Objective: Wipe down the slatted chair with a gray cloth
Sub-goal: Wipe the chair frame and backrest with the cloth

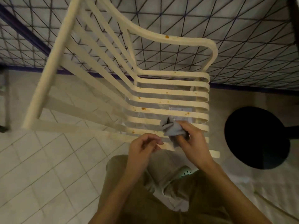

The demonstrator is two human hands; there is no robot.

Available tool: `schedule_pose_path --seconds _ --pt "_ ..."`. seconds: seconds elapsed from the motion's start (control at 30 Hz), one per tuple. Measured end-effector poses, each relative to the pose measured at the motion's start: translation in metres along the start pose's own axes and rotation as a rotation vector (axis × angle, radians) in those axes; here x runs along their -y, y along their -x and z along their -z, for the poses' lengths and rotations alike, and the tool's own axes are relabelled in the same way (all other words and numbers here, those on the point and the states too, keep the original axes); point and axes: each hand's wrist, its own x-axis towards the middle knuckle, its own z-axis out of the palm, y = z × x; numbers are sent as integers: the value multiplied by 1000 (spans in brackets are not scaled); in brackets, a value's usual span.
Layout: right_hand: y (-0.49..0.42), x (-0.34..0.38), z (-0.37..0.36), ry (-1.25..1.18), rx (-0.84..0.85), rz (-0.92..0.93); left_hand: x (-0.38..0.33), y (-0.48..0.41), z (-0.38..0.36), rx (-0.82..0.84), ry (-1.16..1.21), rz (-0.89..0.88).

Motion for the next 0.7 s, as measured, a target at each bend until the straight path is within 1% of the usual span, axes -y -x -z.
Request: schedule_pose_path --seconds 0.17,0.23,0.3,0.37,0.47,0.57,0.7 --pt "22 -28 2 66 -85 42 52 21 -2 122 10 -72" --pt "33 -32 2 86 -120 82 75 28 3 123 19 -71" --pt "48 -35 0 104 -140 114 98 35 10 64 55 -52" --pt "60 -42 -2 145 -146 106 115 40 21 -16 122 -22" --pt "76 -52 -7 285 -132 101 124 41 42 -153 231 -28" --pt "89 -64 -17 396 -106 104 124 31 60 -277 275 -37" --pt "99 -73 -31 449 -70 93 118 19 75 -317 317 -89"
